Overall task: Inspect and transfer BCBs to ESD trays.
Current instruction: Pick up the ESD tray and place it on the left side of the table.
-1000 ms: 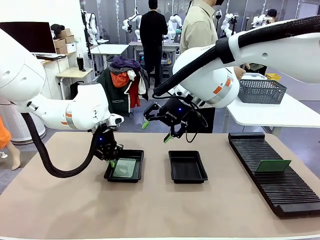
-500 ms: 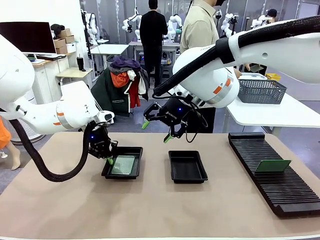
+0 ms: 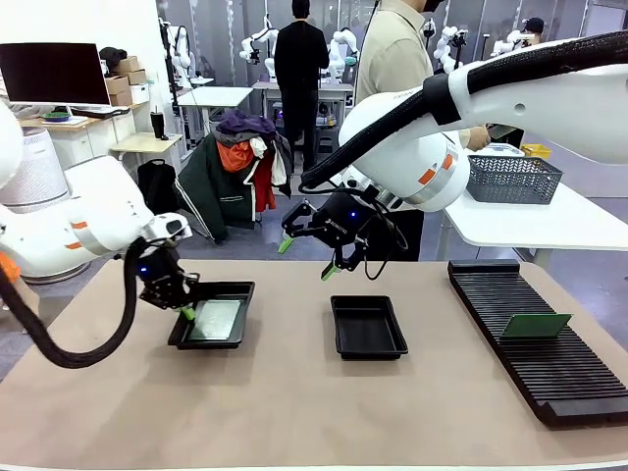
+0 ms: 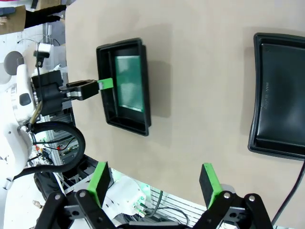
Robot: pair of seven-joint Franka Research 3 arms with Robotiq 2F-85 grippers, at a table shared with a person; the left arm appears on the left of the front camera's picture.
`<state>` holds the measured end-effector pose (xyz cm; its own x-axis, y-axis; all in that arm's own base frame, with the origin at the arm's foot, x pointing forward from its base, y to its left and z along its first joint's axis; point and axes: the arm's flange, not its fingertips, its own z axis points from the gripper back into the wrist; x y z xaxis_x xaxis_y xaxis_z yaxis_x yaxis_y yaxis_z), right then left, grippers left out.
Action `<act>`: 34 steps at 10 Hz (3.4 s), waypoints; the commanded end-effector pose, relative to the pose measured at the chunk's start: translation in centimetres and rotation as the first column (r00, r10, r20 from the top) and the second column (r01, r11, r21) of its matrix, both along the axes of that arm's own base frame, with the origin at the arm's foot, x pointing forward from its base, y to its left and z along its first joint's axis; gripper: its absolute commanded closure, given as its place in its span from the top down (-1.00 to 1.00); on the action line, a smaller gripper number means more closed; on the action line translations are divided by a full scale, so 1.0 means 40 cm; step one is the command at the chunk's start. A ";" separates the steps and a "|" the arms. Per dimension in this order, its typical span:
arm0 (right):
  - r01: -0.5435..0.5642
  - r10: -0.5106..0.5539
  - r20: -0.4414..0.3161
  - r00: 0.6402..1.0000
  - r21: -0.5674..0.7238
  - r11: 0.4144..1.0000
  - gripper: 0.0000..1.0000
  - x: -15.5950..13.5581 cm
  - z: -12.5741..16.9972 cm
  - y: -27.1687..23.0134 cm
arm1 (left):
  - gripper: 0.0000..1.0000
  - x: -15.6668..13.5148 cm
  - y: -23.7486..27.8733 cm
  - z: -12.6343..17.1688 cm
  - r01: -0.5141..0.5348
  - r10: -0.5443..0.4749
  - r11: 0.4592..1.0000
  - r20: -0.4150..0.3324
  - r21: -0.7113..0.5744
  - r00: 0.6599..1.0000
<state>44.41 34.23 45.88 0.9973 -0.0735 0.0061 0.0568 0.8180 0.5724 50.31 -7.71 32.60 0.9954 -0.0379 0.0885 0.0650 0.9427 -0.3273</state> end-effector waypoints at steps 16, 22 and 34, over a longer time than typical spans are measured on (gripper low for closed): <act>0.010 -0.010 -0.003 1.000 -0.015 1.000 1.00 0.001 0.000 0.002 | -1.00 -0.095 0.383 -0.049 -0.056 0.055 0.997 0.015 0.058 0.998; 0.010 -0.010 -0.003 1.000 -0.015 1.000 1.00 0.001 0.000 0.002 | -1.00 -0.086 0.388 -0.042 -0.071 0.071 0.997 0.001 0.027 0.997; 0.010 -0.010 -0.003 1.000 -0.015 1.000 1.00 0.001 0.000 0.002 | 1.00 -0.145 0.301 0.160 -0.061 0.086 0.949 -0.065 0.310 0.994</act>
<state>44.43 34.24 45.90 0.9973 -0.0736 0.0065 0.0566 0.8178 0.5727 45.06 4.79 37.94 0.9991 0.0234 0.0345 -0.0215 0.9983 -0.0546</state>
